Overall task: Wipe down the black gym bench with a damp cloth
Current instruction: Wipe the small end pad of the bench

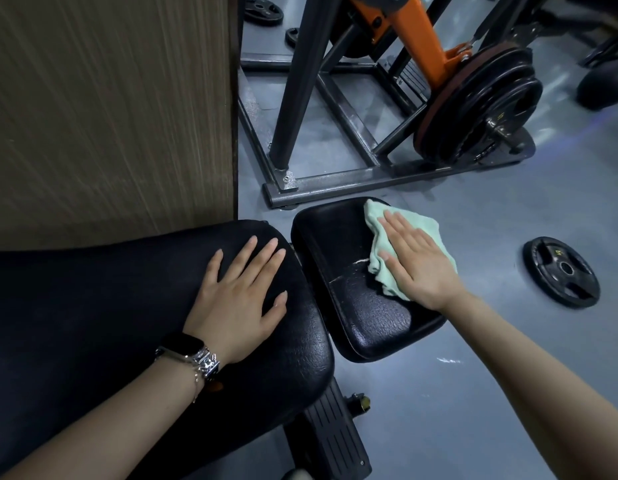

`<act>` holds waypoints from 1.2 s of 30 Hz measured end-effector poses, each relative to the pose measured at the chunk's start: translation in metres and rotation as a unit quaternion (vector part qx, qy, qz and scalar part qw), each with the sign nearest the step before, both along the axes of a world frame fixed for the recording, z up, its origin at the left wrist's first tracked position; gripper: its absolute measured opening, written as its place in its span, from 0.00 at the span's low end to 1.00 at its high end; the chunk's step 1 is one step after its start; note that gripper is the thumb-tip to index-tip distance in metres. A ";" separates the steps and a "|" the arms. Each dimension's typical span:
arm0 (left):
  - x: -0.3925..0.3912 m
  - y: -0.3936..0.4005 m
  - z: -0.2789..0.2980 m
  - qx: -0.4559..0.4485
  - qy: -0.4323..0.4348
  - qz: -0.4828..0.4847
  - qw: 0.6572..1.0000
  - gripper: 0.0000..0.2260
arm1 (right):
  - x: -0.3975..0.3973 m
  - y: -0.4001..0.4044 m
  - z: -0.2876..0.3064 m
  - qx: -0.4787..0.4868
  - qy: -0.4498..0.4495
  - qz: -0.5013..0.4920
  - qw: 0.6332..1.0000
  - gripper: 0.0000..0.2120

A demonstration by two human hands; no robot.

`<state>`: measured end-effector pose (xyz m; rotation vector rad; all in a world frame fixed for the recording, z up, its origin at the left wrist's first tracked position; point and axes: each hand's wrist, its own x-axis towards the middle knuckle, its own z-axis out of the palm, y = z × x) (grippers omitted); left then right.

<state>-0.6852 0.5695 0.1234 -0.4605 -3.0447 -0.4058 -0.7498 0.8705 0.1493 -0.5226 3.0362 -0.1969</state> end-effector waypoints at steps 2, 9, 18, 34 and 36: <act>0.000 0.000 0.000 -0.004 -0.002 0.000 1.000 0.28 | 0.018 0.007 0.003 -0.008 -0.004 0.000 1.000 0.29; 0.000 0.001 0.002 -0.004 -0.001 0.002 1.000 0.28 | 0.073 0.023 0.006 -0.052 -0.029 0.002 0.998 0.28; 0.000 0.000 -0.002 0.001 0.003 0.002 1.000 0.28 | 0.036 0.015 0.006 -0.029 -0.015 0.007 0.999 0.27; 0.001 -0.001 -0.002 0.012 0.006 -0.001 1.000 0.27 | -0.044 -0.012 -0.001 -0.013 -0.004 -0.019 1.000 0.36; 0.000 -0.001 -0.001 0.010 0.004 -0.003 1.000 0.27 | -0.034 -0.009 0.000 -0.007 -0.004 -0.017 1.000 0.36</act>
